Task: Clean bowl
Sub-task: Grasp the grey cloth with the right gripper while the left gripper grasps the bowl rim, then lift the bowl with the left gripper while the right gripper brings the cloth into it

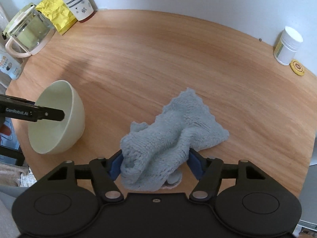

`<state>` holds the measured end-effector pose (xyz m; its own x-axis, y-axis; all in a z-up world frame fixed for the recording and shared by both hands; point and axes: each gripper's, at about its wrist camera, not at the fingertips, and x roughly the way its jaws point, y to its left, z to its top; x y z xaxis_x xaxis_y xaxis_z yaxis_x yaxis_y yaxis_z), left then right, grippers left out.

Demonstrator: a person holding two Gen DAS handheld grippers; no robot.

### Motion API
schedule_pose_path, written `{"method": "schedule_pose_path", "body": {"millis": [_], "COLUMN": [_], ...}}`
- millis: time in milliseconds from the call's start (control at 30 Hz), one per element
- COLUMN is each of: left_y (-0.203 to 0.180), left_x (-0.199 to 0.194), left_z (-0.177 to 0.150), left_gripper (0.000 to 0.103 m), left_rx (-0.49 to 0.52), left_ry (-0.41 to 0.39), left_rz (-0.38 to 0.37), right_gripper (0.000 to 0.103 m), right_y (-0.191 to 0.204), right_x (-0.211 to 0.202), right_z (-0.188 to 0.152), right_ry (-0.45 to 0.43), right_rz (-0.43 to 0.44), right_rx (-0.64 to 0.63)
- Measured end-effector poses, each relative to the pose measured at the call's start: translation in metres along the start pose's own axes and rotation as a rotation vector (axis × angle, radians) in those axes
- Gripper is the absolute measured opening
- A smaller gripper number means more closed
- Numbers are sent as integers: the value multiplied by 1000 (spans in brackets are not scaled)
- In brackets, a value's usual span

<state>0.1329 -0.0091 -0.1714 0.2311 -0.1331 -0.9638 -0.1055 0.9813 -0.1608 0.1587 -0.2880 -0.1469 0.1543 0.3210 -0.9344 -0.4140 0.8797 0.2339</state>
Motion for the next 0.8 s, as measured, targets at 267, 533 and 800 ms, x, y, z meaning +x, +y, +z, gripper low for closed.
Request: {"method": "schedule_pose_path", "body": {"millis": [267,533,800], "left_y": [-1,4,16], "left_x": [3,2,-2], "left_z": [5,10,14], "left_gripper": [42,18,9], "left_rx": [29,63,25], "left_ry": [25,59,66], "left_rz": [-8,-78,-135], "right_gripper": [50,50,50], "right_y": [-2,-2,-4], "right_x": [10,12,13], "right_z": [2,5,5], "right_ry": [28,26,21], "right_rz": [-13,-19,-13], "right_rx": [9,26,67]}}
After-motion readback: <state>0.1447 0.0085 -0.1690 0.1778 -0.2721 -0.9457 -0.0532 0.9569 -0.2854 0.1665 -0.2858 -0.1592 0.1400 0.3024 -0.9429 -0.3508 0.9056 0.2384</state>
